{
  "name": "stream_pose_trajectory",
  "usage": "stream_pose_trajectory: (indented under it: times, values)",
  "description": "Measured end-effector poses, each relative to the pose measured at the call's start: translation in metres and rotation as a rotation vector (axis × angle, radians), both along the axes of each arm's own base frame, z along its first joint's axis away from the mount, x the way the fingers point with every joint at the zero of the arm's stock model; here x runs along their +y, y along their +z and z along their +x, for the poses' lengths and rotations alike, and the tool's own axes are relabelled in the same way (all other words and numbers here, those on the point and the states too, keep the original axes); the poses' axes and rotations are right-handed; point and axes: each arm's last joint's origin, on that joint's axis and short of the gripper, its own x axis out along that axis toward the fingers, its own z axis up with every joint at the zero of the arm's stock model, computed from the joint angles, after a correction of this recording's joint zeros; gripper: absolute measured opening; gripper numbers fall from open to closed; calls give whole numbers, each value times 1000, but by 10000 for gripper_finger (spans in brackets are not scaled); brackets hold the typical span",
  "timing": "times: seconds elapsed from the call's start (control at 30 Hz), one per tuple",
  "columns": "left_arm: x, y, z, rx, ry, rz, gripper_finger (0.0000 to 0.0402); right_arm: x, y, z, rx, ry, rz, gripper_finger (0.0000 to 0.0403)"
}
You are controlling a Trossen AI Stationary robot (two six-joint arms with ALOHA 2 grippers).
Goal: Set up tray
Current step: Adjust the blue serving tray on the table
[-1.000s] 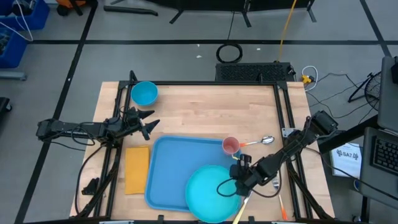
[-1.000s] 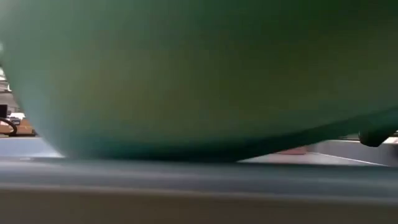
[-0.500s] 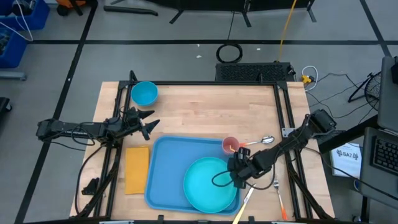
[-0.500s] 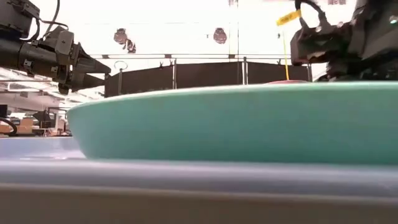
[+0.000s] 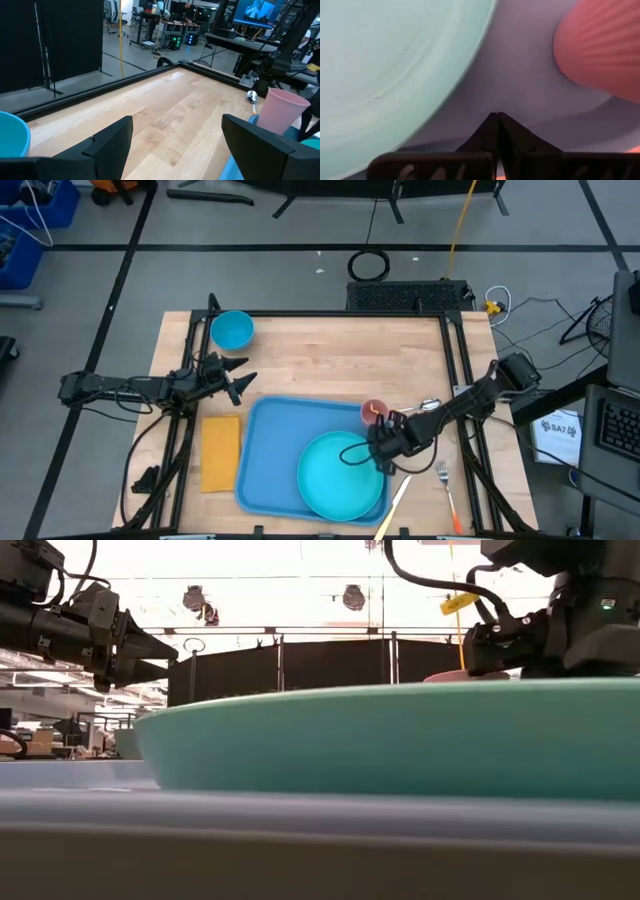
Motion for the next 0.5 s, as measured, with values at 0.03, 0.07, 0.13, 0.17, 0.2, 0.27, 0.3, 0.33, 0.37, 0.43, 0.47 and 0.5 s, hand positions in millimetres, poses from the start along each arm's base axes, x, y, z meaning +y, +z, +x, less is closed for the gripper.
stream_pose_trajectory:
  times: [0.03,0.07,0.13,0.17,0.2,0.27,0.3,0.33,0.37,0.43,0.47,0.5]
  values:
    - [0,0,0,1,0,0,310,-2,0,0,5,-5,-3,0]
    - [0,0,0,0,0,0,310,-4,0,1,7,-8,-12,0]
    - [0,0,0,0,0,0,310,-9,0,2,4,-9,-35,0]
    - [0,0,0,0,0,0,310,-11,0,3,4,-13,-43,0]
    - [0,0,0,-1,0,0,310,-14,-1,4,4,-15,-53,0]
    - [0,0,0,0,0,0,310,-18,-1,5,2,-24,-67,0]
    - [0,0,0,0,0,0,310,-20,0,6,-4,-29,-83,0]
    - [0,0,0,-1,0,0,310,-23,-1,7,-9,-36,-102,0]
    - [0,0,0,0,0,0,310,-25,-1,8,-12,-43,-112,0]
    - [0,0,0,-1,0,-1,310,-29,-1,9,-17,-48,-135,0]
    - [0,0,0,-1,0,-1,310,-31,-1,10,-19,-49,-145,0]
    - [0,0,0,-1,0,-1,310,-33,-1,10,-20,-52,-152,0]
